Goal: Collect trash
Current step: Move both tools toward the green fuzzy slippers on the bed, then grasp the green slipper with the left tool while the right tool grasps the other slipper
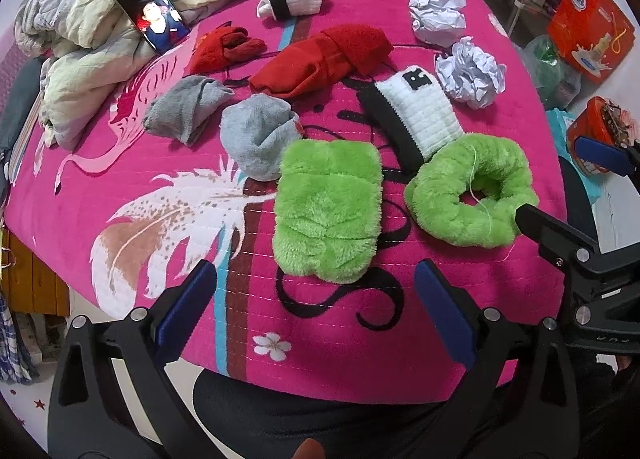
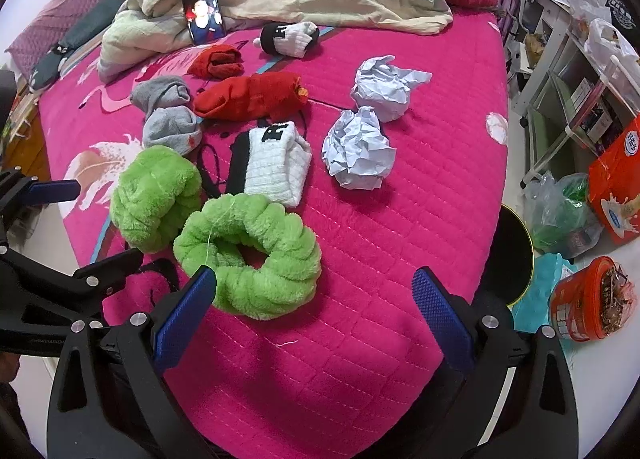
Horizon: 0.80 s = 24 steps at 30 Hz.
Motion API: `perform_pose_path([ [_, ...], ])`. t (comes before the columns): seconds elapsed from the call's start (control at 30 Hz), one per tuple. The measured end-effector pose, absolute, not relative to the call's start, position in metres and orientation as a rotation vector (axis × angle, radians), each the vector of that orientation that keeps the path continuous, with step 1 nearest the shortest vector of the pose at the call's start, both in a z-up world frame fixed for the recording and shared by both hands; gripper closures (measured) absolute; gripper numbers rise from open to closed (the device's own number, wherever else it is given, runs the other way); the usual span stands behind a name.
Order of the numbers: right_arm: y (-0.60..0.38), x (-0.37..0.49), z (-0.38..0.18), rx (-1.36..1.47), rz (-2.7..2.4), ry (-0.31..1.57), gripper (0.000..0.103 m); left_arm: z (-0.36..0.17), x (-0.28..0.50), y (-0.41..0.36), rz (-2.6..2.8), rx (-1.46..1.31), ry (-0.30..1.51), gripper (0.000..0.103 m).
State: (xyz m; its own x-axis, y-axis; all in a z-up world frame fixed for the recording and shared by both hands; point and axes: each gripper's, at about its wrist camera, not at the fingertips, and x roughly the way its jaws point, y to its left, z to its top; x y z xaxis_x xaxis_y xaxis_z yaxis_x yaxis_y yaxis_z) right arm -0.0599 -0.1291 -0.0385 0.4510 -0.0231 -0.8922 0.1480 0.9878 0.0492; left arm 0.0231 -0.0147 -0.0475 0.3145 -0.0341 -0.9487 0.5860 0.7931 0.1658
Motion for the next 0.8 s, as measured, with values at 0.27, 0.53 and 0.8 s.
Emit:
perform_pose_path([
  [0.27,-0.128,-0.059,-0.042,0.132,-0.102,1.108,0.009,-0.055,0.028,-0.01,-0.439,0.546,1.211,0.006],
  [0.53,-0.124,-0.06,-0.048,0.125,-0.091,1.128,0.009,-0.066,0.032,-0.015,-0.473,0.542,1.241,0.006],
  [0.8,-0.122,-0.061,-0.047,0.115,-0.055,1.138,0.009,-0.092,0.045,-0.024,-0.523,0.568,1.286,0.006],
])
